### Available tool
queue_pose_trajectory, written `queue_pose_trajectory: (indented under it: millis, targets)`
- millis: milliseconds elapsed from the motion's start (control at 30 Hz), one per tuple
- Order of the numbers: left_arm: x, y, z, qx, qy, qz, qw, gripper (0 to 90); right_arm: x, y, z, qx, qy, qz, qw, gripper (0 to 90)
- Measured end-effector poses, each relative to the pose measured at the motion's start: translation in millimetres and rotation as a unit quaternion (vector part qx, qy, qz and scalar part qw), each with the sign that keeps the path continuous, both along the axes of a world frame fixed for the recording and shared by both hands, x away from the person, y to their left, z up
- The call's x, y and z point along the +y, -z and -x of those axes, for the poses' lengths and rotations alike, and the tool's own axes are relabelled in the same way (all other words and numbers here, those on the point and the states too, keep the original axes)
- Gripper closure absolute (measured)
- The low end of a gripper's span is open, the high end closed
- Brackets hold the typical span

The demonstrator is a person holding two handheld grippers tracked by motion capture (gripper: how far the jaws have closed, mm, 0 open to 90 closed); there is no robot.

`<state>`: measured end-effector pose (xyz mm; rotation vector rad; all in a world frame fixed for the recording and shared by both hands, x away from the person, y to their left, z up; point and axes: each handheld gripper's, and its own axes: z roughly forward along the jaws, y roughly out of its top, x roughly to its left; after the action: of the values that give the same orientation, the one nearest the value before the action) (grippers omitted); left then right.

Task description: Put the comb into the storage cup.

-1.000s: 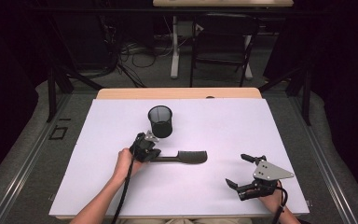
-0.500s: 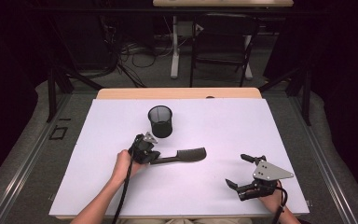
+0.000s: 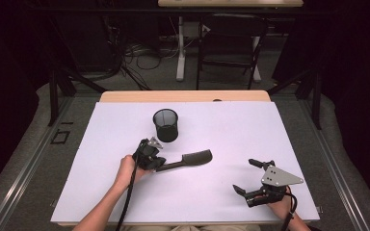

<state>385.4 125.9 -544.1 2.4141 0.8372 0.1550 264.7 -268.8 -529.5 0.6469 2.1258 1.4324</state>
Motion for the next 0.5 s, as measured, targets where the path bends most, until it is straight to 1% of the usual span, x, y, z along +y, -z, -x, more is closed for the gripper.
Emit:
queue_pose_trajectory:
  millis: [200, 500]
  targets:
    - [-0.3, -0.4, 0.2, 0.011, 0.006, 0.000, 0.9999, 90.0, 0.1, -0.1, 0.3, 0.000, -0.001, 0.002, 1.0000, 0.6]
    - [-2.2, -2.5, 1.8, 0.011, 0.015, -0.004, 0.9998, 90.0, 0.7, 0.0, 0.5, 0.002, -0.002, 0.003, 1.0000, 0.6]
